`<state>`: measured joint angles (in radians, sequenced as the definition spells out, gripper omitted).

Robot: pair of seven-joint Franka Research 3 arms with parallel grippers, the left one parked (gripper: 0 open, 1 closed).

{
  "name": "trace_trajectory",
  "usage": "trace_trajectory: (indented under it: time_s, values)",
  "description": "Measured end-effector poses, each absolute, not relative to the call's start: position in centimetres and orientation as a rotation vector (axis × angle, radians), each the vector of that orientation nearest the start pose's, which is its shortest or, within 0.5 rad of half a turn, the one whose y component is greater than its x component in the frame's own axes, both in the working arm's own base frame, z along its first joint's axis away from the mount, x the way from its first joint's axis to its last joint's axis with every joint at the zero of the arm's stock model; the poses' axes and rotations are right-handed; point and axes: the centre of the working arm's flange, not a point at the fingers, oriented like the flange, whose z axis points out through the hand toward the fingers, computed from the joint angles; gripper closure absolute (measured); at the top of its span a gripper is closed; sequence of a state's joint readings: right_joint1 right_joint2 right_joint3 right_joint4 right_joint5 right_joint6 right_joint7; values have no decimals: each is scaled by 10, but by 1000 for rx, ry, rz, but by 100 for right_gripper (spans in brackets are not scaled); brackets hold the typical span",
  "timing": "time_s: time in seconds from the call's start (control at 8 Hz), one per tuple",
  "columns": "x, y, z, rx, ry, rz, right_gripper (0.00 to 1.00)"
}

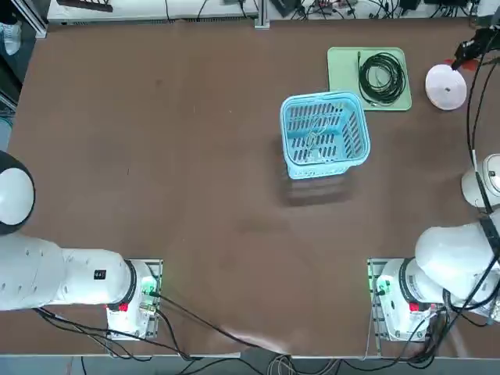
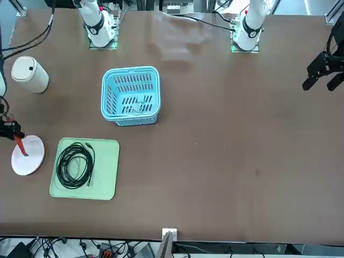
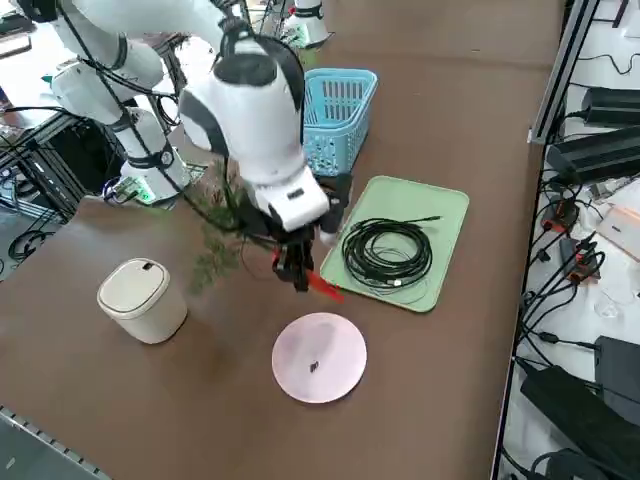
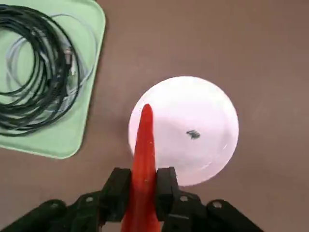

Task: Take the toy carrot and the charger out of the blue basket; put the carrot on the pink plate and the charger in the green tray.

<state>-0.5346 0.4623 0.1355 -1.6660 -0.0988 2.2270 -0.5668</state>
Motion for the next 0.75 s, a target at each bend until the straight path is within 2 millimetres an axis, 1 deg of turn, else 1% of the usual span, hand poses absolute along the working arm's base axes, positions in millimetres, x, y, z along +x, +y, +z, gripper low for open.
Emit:
trace_trajectory:
  time_s: [0.25, 0.5, 0.62, 0.75]
  values:
    - [628, -301, 323, -3208, -415, -248, 69]
    - [625, -323, 290, -3219, -425, -310, 69]
    - [626, -327, 277, -3222, -420, -334, 69]
    - [627, -327, 267, -3220, -420, -346, 69]
